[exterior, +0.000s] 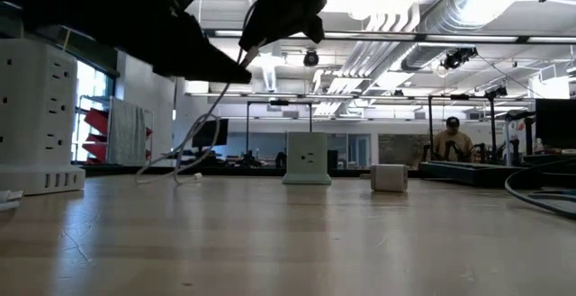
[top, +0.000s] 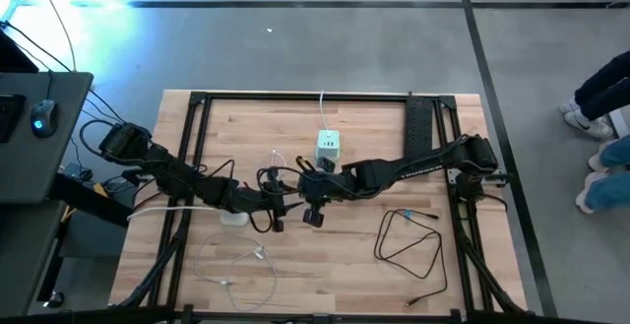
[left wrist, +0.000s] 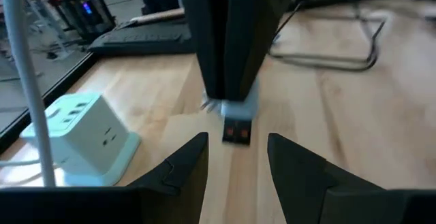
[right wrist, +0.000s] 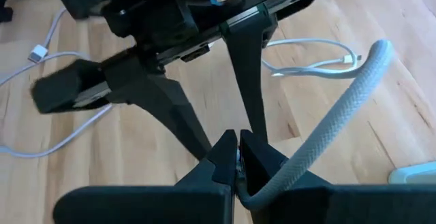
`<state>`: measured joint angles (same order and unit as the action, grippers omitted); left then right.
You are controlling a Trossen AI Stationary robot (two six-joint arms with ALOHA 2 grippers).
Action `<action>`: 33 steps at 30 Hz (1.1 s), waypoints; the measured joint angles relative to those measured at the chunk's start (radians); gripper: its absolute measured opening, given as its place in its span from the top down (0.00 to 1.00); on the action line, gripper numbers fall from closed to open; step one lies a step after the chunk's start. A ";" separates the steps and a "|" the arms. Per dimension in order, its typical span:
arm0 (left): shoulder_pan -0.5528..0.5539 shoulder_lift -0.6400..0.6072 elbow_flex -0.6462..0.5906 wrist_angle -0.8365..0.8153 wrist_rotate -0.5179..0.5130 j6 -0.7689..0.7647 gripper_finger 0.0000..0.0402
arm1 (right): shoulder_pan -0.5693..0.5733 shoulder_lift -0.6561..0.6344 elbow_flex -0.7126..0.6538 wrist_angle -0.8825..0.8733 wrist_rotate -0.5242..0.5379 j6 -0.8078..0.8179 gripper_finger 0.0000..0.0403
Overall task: Insert USB
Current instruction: Insert the white USB cable into the top white outlet extension
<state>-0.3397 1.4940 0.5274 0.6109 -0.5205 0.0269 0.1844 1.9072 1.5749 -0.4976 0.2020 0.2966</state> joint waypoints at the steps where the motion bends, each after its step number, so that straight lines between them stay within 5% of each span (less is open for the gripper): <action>1: 0.000 0.000 0.000 0.004 0.009 0.000 0.67 | 0.000 0.000 0.000 0.000 -0.005 -0.002 1.00; 9: 0.000 0.000 0.000 0.023 0.048 0.002 0.71 | 0.000 0.000 0.000 -0.003 -0.009 -0.010 1.00; 23: 0.000 0.000 0.034 -0.028 0.070 0.003 0.99 | 0.001 0.000 0.000 -0.038 -0.012 -0.006 1.00; 33: -0.002 0.000 0.038 -0.058 0.017 0.012 1.00 | 0.000 0.002 0.000 -0.033 -0.003 0.015 1.00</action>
<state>-0.3412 1.4940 0.5655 0.5529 -0.5034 0.0391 0.1841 1.9092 1.5749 -0.5309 0.1987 0.3119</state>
